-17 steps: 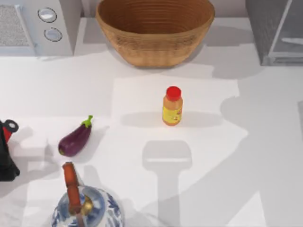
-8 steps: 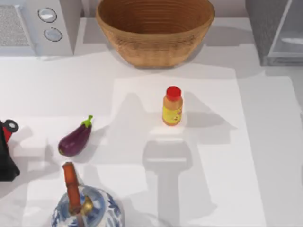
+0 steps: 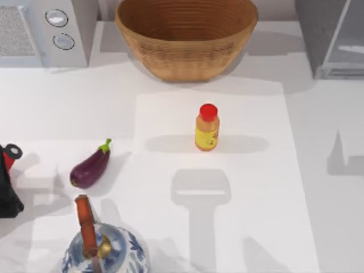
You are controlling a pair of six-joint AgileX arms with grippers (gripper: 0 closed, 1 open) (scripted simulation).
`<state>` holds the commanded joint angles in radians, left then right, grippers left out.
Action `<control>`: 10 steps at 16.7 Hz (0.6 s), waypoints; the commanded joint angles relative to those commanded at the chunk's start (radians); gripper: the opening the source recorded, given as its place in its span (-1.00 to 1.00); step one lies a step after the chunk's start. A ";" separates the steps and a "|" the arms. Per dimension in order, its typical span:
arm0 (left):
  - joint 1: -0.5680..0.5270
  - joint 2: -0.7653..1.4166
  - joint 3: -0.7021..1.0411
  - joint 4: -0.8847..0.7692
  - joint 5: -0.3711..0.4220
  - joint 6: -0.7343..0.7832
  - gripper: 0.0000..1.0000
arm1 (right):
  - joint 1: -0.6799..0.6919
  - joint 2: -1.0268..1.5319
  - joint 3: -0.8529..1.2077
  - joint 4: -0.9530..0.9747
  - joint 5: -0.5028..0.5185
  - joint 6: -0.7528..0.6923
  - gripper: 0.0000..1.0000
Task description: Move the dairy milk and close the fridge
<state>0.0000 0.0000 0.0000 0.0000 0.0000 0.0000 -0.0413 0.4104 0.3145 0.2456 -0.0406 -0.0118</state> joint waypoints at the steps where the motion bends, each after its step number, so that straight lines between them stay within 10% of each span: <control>1: 0.000 0.000 0.000 0.000 0.000 0.000 1.00 | 0.008 -0.089 -0.060 -0.047 0.008 0.002 1.00; 10: 0.000 0.000 0.000 0.000 0.000 0.000 1.00 | 0.041 -0.410 -0.314 -0.246 0.041 0.012 1.00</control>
<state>0.0000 0.0000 0.0000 0.0000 0.0000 0.0000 0.0000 0.0000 0.0000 0.0000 0.0000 0.0000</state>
